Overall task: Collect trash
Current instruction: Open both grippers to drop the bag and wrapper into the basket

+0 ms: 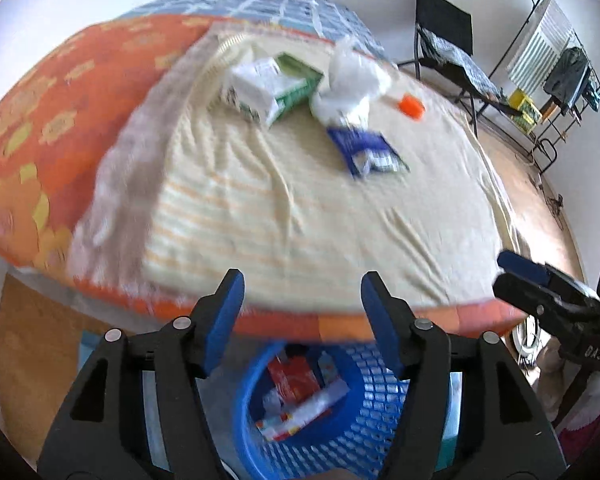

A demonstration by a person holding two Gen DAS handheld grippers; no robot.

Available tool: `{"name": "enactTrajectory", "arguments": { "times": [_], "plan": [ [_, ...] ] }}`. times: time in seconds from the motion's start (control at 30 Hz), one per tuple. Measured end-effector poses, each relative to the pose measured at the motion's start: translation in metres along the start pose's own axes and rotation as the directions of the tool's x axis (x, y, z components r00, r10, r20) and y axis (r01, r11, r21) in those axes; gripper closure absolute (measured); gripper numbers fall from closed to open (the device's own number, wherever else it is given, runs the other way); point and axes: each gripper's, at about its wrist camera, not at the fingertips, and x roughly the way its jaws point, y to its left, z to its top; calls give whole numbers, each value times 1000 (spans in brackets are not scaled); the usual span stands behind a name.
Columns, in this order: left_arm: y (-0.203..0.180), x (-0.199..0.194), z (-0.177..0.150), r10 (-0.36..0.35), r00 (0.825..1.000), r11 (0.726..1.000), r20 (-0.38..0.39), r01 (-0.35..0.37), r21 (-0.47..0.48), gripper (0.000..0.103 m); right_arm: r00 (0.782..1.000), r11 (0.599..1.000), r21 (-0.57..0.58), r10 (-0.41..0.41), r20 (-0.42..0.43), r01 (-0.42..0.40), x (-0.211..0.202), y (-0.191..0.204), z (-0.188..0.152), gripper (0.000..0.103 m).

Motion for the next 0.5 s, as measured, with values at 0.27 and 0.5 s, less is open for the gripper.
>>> {"name": "enactTrajectory", "arguments": {
  "times": [0.27, 0.5],
  "plan": [
    [15, 10, 49, 18, 998, 1000, 56, -18, -5, 37, 1000, 1000, 17, 15, 16, -15, 9, -8, 28, 32],
    [15, 21, 85, 1, 997, 999, 83, -4, 45, 37, 998, 1000, 8, 12, 58, -13, 23, -16, 66, 32]
  ]
}}
